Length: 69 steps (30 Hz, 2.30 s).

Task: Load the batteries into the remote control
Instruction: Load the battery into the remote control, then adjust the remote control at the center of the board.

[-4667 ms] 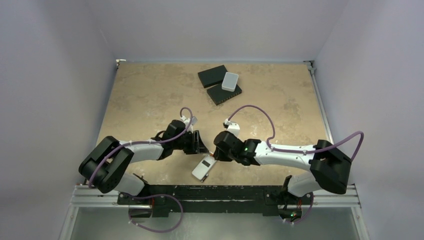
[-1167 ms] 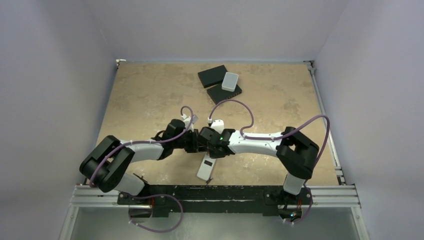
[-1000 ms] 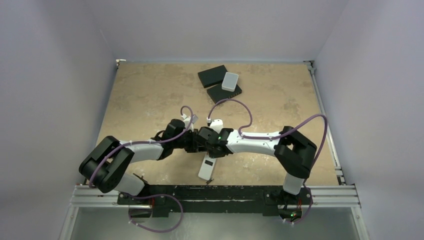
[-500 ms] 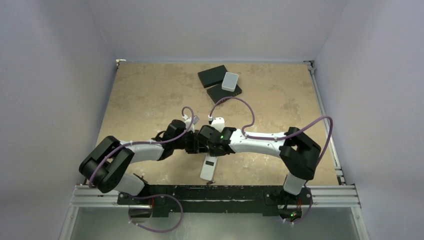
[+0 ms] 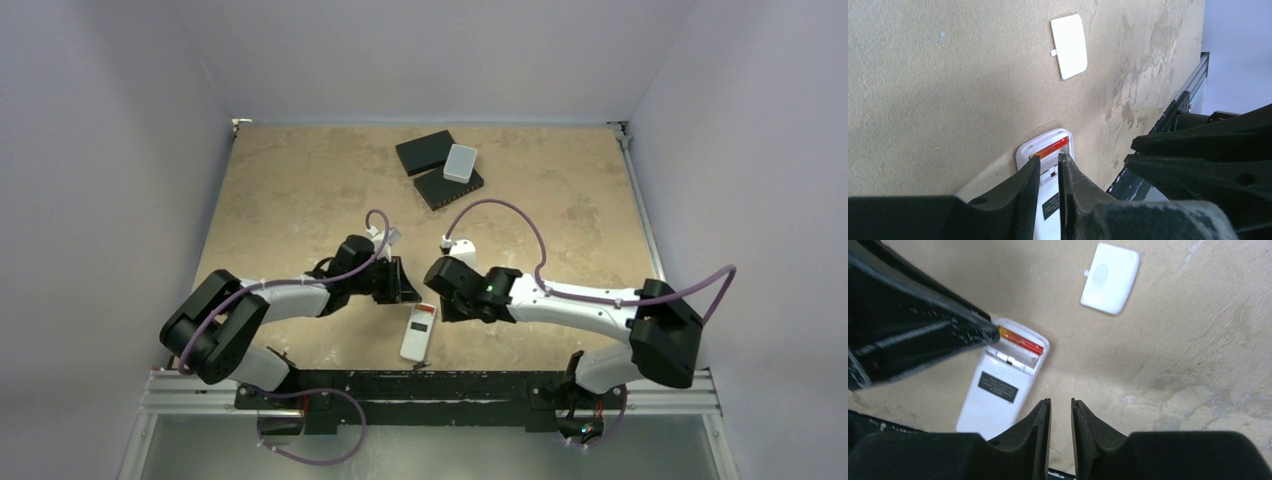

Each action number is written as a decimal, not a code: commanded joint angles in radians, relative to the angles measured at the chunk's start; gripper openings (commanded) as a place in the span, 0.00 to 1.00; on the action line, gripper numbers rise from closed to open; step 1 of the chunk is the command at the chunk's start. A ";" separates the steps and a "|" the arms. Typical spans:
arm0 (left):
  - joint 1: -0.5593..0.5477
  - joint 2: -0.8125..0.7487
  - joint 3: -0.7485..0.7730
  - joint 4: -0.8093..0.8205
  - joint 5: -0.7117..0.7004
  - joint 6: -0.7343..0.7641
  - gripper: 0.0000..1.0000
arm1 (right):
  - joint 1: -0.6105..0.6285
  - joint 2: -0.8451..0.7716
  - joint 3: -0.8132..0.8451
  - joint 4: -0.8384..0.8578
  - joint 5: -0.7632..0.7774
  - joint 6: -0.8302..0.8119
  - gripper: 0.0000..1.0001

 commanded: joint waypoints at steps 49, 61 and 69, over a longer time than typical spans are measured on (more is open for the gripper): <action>-0.005 -0.698 0.183 -0.880 -0.279 0.035 0.81 | 0.236 0.008 -0.163 0.378 -0.280 -0.343 0.63; -0.005 -0.736 0.238 -0.936 -0.286 0.089 0.81 | 0.250 0.167 -0.067 0.432 -0.359 -0.381 0.67; -0.004 -0.741 0.267 -0.957 -0.272 0.117 0.81 | 0.250 0.252 0.052 0.347 -0.339 -0.507 0.68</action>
